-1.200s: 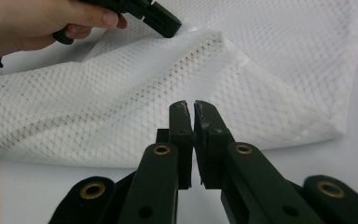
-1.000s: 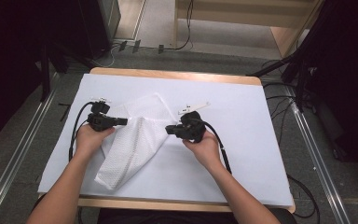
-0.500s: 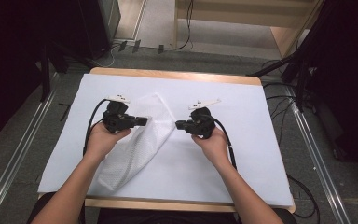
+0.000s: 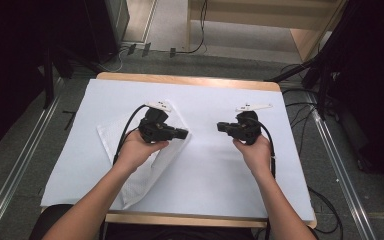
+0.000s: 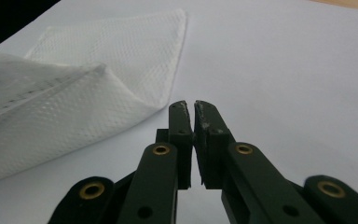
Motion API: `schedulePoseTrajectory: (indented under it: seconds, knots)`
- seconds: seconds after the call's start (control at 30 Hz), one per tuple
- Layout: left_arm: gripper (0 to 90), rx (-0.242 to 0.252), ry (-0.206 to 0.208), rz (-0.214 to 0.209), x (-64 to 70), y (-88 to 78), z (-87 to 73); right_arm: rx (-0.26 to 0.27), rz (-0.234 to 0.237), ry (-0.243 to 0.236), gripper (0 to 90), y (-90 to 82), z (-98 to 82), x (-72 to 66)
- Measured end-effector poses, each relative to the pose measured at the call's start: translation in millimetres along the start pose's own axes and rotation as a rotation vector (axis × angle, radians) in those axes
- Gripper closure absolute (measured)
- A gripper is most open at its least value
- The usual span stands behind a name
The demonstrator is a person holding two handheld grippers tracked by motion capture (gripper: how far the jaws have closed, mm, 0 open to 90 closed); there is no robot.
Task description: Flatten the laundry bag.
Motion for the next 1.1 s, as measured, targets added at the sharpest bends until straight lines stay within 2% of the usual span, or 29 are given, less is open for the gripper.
schedulePoseTrajectory:
  seconds: [0.1, 0.17, 0.3, 0.53, 0.67, 0.73, 0.87, 1.1]
  knots:
    - [90.0, -0.006, 0.013, -0.046, 9.2, 13.2, 5.2, -0.009, -0.018, 0.017, 87.2, -2.7, -5.2, 9.1]
    - [90.0, -0.016, 0.023, -0.058, 14.1, 20.7, 7.0, -0.011, -0.025, 0.027, 87.2, -2.9, -7.4, 12.7]
    - [90.0, -0.049, 0.038, -0.089, 20.9, 35.8, 8.5, -0.02, -0.035, 0.035, 87.2, -2.9, -10.5, 14.4]
    - [89.0, -0.082, 0.055, -0.139, 28.7, 50.7, 6.9, -0.027, -0.035, 0.03, 87.2, -2.3, -14.9, 13.6]
    - [80.0, -0.082, 0.044, -0.132, 21.8, 44.4, 4.6, -0.029, -0.037, 0.03, 87.2, -3.3, -16.4, 13.5]
    - [76.5, -0.064, 0.038, -0.127, 18.7, 38.0, 4.3, -0.032, -0.036, 0.031, 86.7, -3.0, -16.6, 13.3]
    - [73.1, -0.037, 0.027, -0.084, 10.1, 22.6, 2.2, -0.032, -0.028, 0.023, 85.8, -0.5, -16.1, 10.9]
    - [69.6, -0.019, 0.005, -0.022, -5.1, 3.2, -9.4, -0.042, -0.009, -0.001, 82.1, 9.6, -13.0, 1.3]
Point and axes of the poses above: each handheld gripper's, and its own axes: y roughly forward along the jaws, z roughly out of its top, x roughly to its right, the point moved 2 cm from there along y, roughly forward along the jaws, and after that the axes turned 14 degrees about -z, right-handed, at the moved point
